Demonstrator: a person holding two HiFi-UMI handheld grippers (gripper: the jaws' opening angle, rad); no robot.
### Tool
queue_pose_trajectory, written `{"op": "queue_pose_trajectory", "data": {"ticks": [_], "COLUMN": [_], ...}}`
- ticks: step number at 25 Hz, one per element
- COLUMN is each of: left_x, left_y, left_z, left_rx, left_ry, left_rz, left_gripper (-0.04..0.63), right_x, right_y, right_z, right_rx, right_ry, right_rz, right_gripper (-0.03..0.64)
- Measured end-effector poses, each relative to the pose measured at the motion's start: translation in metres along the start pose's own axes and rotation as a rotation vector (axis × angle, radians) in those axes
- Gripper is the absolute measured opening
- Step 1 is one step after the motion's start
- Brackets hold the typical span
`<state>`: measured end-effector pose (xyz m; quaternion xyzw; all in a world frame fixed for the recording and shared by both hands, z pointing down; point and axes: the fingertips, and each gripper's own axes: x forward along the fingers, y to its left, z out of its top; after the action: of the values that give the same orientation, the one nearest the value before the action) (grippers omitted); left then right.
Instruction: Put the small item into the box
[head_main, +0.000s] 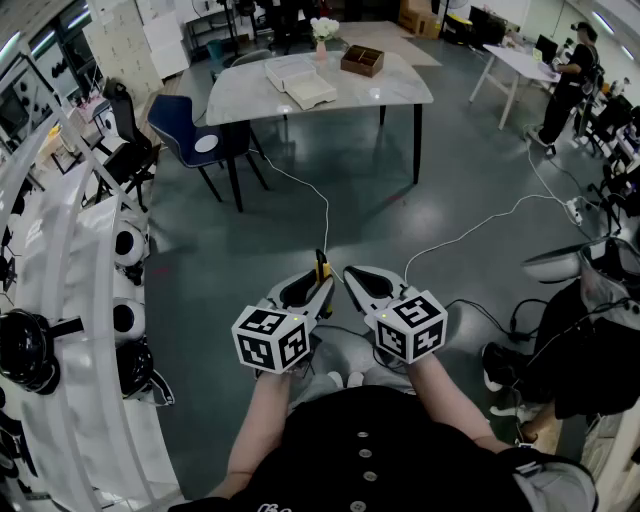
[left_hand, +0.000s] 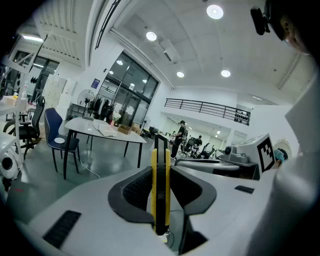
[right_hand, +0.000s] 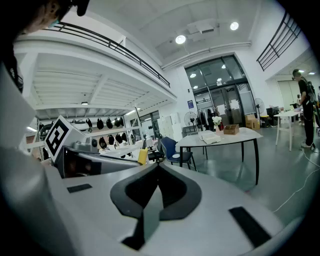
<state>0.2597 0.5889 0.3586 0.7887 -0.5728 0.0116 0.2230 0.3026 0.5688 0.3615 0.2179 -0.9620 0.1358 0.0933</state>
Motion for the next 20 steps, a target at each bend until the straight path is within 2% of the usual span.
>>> {"op": "queue_pose_trajectory", "data": {"ticks": [5, 13, 20], "left_x": [0.001, 0.001, -0.006], "left_y": [0.004, 0.008, 0.022], "left_z": [0.0, 0.0, 0.006], "left_rx": [0.025, 0.001, -0.008], "left_ry": [0.009, 0.003, -0.021], "left_rz": [0.021, 0.016, 0.011], "left_gripper": [0.126, 0.126, 0.126], "right_x": [0.0, 0.001, 0.008], "right_y": [0.0, 0.005, 0.003], "right_z": [0.001, -0.004, 0.006], "right_rx": [-0.002, -0.005, 0.043], "right_ry": [-0.001, 0.023, -0.049], "right_rz": [0.001, 0.016, -0.012], "right_gripper": [0.003, 0.002, 0.005]}}
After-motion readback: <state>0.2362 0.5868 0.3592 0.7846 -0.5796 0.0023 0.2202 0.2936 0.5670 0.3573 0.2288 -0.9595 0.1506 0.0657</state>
